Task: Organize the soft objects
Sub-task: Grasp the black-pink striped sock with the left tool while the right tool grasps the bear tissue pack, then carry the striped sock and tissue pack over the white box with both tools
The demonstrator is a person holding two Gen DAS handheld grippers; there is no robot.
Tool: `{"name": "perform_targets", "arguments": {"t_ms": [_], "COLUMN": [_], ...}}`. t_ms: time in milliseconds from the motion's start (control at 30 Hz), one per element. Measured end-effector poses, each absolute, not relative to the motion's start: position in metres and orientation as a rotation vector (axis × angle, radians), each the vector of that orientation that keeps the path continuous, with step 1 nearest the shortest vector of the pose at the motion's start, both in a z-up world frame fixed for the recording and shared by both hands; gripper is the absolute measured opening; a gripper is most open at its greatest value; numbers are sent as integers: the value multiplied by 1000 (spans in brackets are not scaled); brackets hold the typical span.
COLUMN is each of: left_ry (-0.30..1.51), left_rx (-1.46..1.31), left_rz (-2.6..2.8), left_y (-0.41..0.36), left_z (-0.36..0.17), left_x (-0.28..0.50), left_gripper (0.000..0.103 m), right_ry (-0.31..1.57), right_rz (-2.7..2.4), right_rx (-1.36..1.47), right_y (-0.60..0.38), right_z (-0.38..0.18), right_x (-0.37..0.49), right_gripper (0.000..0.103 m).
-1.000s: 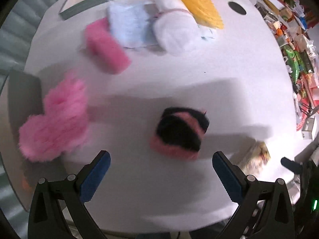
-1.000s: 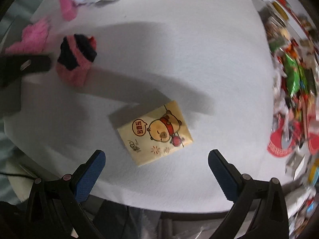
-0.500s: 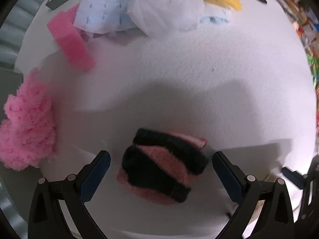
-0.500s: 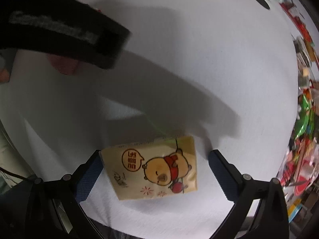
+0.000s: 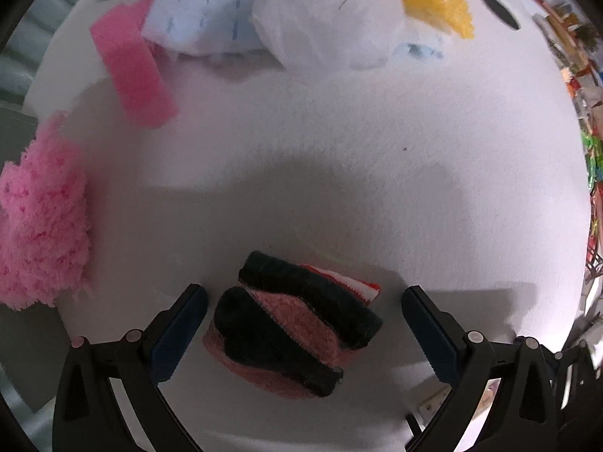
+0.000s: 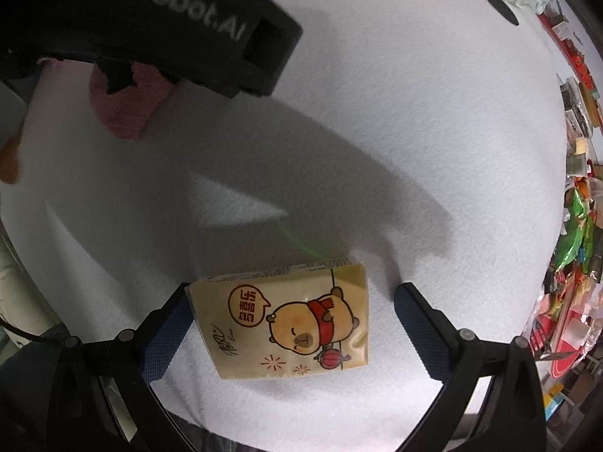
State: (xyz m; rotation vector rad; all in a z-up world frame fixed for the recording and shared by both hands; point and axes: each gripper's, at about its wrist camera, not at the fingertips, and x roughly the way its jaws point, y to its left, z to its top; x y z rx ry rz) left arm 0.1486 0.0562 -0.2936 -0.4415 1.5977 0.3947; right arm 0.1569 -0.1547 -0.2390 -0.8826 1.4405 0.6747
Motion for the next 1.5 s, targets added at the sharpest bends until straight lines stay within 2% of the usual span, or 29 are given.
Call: {"name": "perform_targets", "arguments": {"t_ms": [67,100,167,200,233,300,400,767,1100,1500], "left_ry": [1625,1624,1618,1613,1614,1623,1617,1546,1435,1336], "left_rx": [-452,-455,-432,-427,-412,-395,-399,-447,-493,-585], "left_rz": [401,391,373,368,355,331,314,224,359,529], "left_y": [57,56,53,53,50,49,52,57,115,166], "left_z": [-294,-292,-288,-285,-283,-281,-273,-221,-164,-147], "left_x": [154,155,157,156,157,156,151,82,60,10], "left_gripper": [102,97,83,73,64,56,49,49,49,49], "right_ry": [1455,1459,1449,1443,1452,1460,1486,1535,1496,1397], "right_rz": [663,657,659,662,663,663,645,615,695,803], "right_rx": [-881,-874,-863,-862,-863,-868,-829,-660,-590,-646], "right_y": [-151,-150,-150,-150,-150,-151,-155,-165,-145,-106], "right_z": [-238,-236,-230,-227,-226,-225,-219,-172,-136,-115], "right_x": [158,159,163,164,164,165,170,195,195,168], "right_gripper": [100,98,81,77,77,77,77,77,77,77]}}
